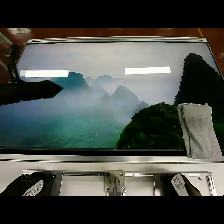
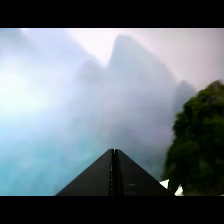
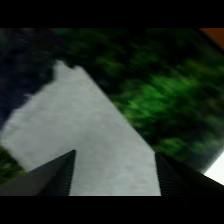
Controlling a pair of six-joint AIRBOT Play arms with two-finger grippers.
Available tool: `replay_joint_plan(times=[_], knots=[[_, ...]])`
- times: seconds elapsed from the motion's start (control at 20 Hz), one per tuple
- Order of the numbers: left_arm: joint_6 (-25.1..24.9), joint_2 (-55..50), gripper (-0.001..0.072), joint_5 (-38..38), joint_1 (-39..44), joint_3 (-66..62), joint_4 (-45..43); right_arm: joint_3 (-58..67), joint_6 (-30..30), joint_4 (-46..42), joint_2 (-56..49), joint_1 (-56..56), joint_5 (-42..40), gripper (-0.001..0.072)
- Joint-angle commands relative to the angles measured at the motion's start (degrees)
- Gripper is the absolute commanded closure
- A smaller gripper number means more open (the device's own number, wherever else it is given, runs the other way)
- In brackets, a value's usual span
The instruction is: Fold the shirts.
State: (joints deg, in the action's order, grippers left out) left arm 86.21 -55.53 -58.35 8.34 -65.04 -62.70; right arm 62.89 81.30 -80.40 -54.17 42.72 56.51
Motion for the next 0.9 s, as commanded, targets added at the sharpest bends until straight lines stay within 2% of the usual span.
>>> replay_joint_plan(times=[0.0, 0.05, 0.1, 0.15, 0.25, 0.35, 0.85], knots=[[11.17, -7.43, 0.0673, -15.19, 7.5, -3.48, -21.49, 0.9, -3.87, 2.97, 0.57, -18.29, 4.9, 0.0035], [11.17, -10.73, 0.0586, -20.37, 8.87, -4.81, -21.42, 0.9, -0.46, 1.01, -1.66, -22.1, 9.16, 0.0035], [11.15, -13.75, 0.0318, -24.13, 10.34, -5.77, -21.33, 0.9, 1.81, 0.57, -3.69, -24.41, 12.87, 0.0035], [10.49, -15.65, 0.0221, -25.09, 11.56, -5.95, -21.57, 0.9, 2.95, 0.61, -5.55, -26.12, 16.41, 0.0035], [10.54, -16.98, 0.0223, -23.02, 13.03, -5.88, -23.54, 0.9, 4.04, 0.37, -7.87, -28.33, 22.47, 0.0035], [10.54, -17.0, 0.0223, -20.09, 13.22, -5.9, -23.71, 0.9, 4.11, 0.72, -8.66, -28.96, 24.59, 0.0035], [10.54, -17.05, 0.0223, -19.34, 13.22, -5.84, -23.04, 0.9, 4.04, 1.42, -8.57, -28.96, 24.28, 0.0035]])
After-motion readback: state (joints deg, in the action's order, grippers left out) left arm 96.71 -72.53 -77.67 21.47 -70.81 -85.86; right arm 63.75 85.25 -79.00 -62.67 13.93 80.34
